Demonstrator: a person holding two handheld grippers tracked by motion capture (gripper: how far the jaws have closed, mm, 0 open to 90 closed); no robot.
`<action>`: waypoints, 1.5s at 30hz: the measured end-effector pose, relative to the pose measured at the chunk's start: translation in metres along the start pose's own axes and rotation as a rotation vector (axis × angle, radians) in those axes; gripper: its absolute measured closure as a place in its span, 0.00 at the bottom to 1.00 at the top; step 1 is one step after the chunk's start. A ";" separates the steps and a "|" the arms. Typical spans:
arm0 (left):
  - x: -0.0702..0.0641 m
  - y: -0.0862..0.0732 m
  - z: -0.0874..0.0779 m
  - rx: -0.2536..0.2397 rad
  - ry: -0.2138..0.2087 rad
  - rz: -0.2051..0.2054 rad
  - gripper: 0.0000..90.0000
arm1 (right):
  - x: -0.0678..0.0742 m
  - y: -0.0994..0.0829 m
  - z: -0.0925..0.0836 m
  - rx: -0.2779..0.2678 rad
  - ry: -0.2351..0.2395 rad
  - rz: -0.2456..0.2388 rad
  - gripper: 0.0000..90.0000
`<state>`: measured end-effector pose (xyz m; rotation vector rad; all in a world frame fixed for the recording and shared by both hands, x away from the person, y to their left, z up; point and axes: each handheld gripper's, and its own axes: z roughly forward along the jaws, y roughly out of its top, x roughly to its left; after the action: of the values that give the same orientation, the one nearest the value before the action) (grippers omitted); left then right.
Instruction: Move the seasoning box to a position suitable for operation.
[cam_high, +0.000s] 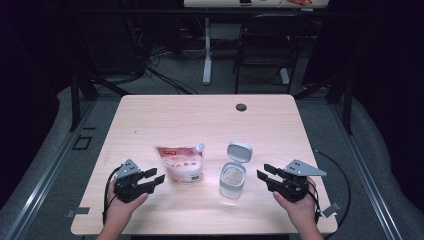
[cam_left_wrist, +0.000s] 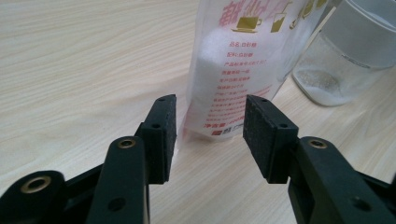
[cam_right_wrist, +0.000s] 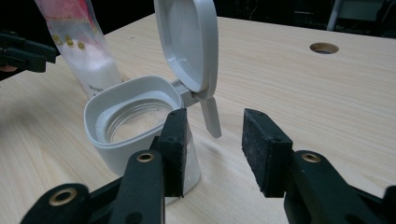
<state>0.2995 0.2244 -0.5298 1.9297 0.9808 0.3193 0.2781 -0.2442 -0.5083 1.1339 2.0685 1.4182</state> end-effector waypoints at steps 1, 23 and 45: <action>0.000 0.001 0.000 0.002 0.000 0.000 0.60 | -0.001 -0.002 0.001 0.003 0.001 0.003 0.67; 0.000 0.034 0.003 -0.039 -0.038 0.035 0.48 | -0.006 -0.008 0.004 0.028 -0.007 -0.009 0.63; -0.003 0.043 0.002 -0.070 -0.049 0.048 0.63 | 0.029 0.029 0.023 -0.045 0.136 -0.078 0.65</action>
<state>0.3206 0.2093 -0.4950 1.8904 0.8817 0.3282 0.2881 -0.2033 -0.4878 0.9523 2.1366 1.5338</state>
